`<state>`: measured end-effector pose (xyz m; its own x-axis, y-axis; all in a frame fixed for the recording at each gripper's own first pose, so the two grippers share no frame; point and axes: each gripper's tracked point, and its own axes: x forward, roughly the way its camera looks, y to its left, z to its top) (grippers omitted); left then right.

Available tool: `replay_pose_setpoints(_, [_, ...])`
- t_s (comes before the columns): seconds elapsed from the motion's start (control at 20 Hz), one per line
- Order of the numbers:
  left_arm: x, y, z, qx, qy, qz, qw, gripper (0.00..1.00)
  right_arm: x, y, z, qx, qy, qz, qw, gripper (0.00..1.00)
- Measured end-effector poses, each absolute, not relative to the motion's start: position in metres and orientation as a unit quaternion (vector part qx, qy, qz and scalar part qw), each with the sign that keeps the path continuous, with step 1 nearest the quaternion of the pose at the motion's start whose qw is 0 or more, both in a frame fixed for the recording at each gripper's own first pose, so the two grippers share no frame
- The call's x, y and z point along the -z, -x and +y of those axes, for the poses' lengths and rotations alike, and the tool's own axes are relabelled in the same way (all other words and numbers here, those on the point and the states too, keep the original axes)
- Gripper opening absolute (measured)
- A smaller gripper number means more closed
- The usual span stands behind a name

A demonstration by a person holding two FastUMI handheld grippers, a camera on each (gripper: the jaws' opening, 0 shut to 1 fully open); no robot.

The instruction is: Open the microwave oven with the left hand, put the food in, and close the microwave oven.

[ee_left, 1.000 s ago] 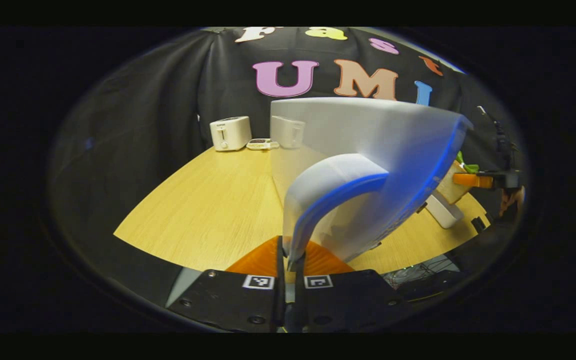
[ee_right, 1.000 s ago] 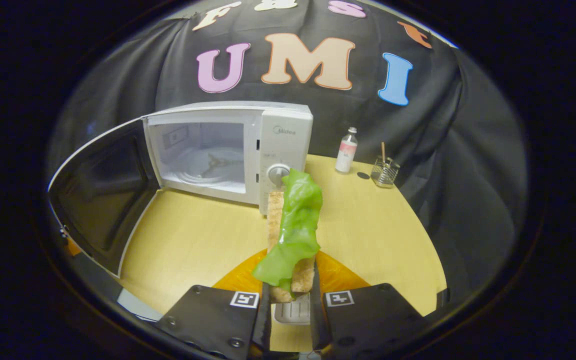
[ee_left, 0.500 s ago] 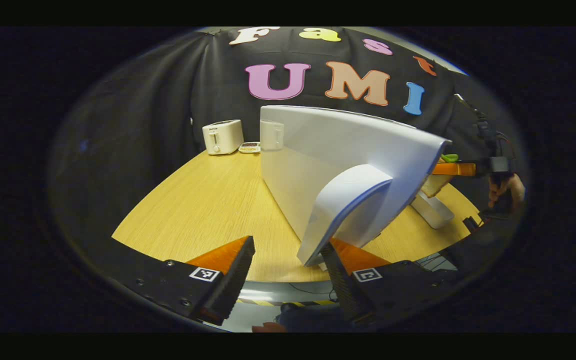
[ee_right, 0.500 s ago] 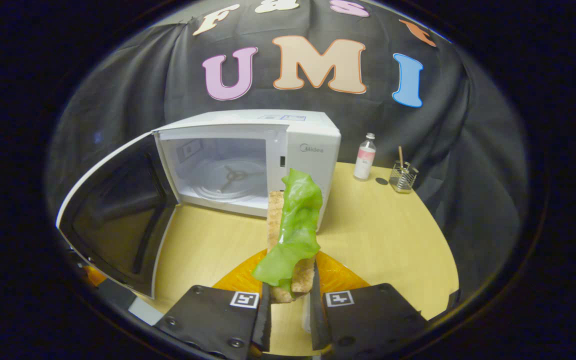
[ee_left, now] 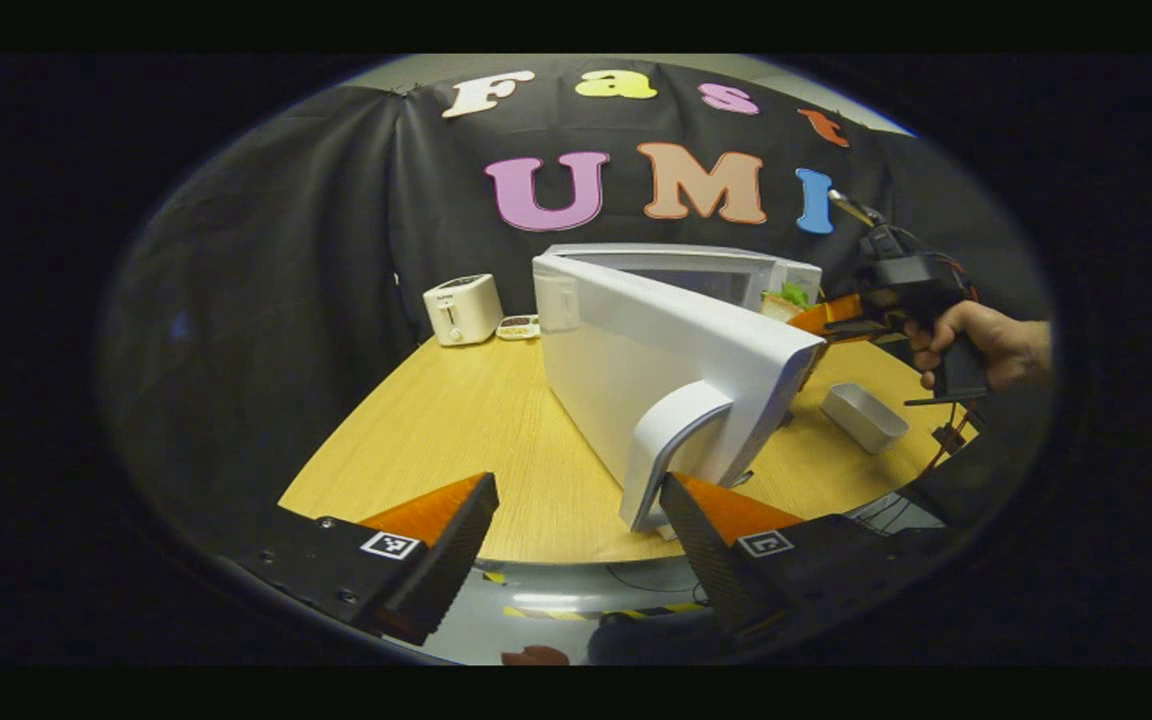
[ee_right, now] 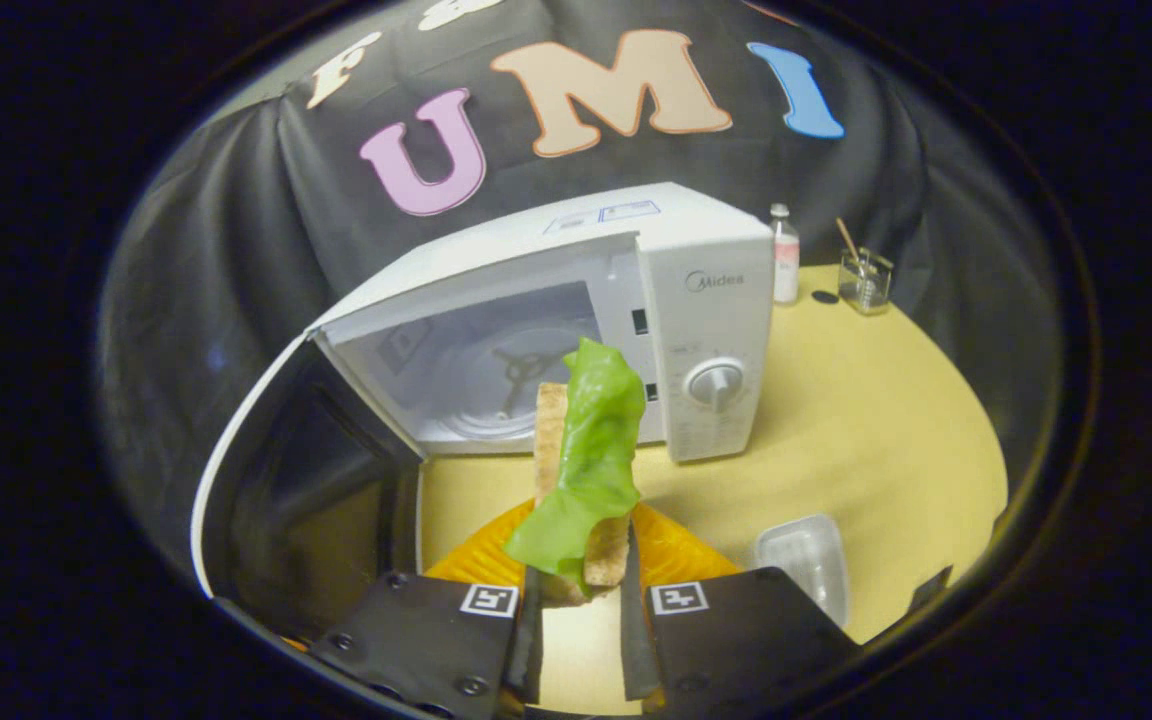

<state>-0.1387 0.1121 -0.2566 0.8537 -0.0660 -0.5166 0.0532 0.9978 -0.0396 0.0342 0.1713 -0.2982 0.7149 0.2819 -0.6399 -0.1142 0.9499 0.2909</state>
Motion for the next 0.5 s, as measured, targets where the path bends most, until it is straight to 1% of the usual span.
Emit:
replay_pose_setpoints(0.15, [0.249, 0.15, 0.119, 0.023, 0.016, 0.259, 0.966, 0.99, 0.307, -0.048, 0.195, -0.092, -0.19, 0.387, 0.898, 0.34])
replay_pose_setpoints(0.25, [0.248, 0.154, 0.129, 0.014, 0.016, 0.258, 0.966, 1.0, 0.309, -0.057, 0.213, -0.088, -0.22, 0.393, 0.889, 0.34])
replay_pose_setpoints(0.3, [0.249, 0.155, 0.135, 0.009, 0.011, 0.263, 0.965, 0.98, 0.311, -0.061, 0.224, -0.086, -0.236, 0.395, 0.884, 0.34])
replay_pose_setpoints(0.45, [0.241, 0.151, 0.151, 0.001, 0.016, 0.253, 0.967, 0.98, 0.318, -0.073, 0.256, -0.074, -0.289, 0.404, 0.865, 0.34])
replay_pose_setpoints(0.5, [0.24, 0.15, 0.153, -0.002, 0.025, 0.254, 0.967, 0.98, 0.318, -0.08, 0.265, -0.069, -0.304, 0.397, 0.863, 0.27])
